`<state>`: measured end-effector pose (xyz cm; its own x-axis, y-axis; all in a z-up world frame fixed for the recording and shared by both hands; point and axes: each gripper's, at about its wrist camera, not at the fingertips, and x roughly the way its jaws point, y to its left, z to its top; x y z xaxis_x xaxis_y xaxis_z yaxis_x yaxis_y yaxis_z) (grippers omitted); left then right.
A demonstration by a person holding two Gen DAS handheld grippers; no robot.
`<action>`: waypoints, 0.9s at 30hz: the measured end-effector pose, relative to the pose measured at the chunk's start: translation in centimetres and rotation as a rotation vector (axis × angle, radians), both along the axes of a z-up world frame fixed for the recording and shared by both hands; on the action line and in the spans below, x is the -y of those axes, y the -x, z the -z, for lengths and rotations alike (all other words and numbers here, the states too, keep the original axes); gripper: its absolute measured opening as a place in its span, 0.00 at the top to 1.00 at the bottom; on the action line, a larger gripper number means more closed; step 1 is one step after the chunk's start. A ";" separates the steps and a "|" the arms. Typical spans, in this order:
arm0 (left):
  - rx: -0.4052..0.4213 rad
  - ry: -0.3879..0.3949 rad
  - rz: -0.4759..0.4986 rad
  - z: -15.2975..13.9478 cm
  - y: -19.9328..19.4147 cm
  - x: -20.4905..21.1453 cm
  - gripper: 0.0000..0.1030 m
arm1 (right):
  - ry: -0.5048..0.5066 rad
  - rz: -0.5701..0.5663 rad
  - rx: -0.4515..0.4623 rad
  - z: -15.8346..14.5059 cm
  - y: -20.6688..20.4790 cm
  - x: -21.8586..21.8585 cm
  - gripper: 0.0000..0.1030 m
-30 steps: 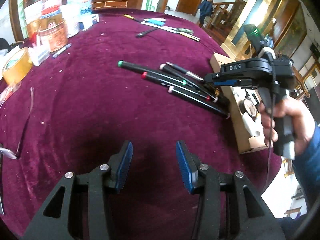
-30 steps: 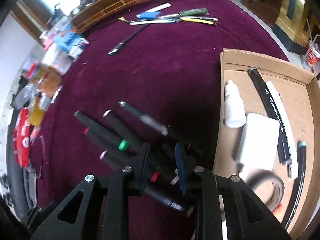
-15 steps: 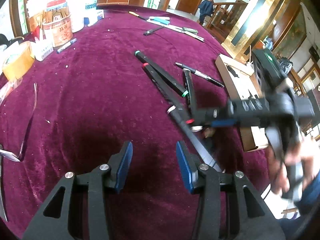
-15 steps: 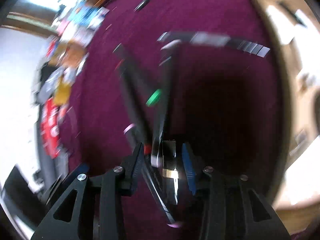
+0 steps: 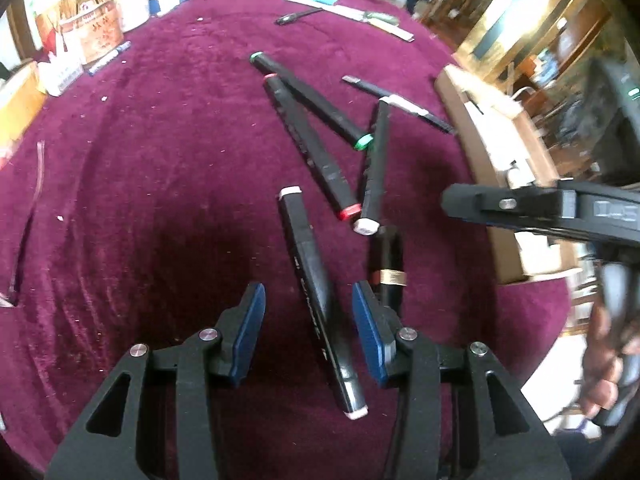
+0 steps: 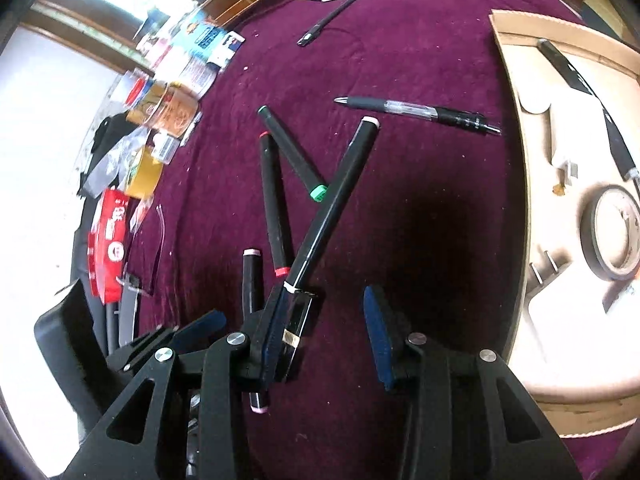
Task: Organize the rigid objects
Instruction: 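Grasp a black marker with the left gripper while the right grasps another marker, then lift the held markers off the table with both grippers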
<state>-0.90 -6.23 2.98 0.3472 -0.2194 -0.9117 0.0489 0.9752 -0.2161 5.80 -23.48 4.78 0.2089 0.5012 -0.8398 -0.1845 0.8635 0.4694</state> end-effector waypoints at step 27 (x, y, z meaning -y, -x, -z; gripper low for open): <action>0.082 -0.137 -0.063 1.2 3.6 -1.9 0.85 | 0.367 -0.267 0.017 3.0 2.5 -8.6 0.83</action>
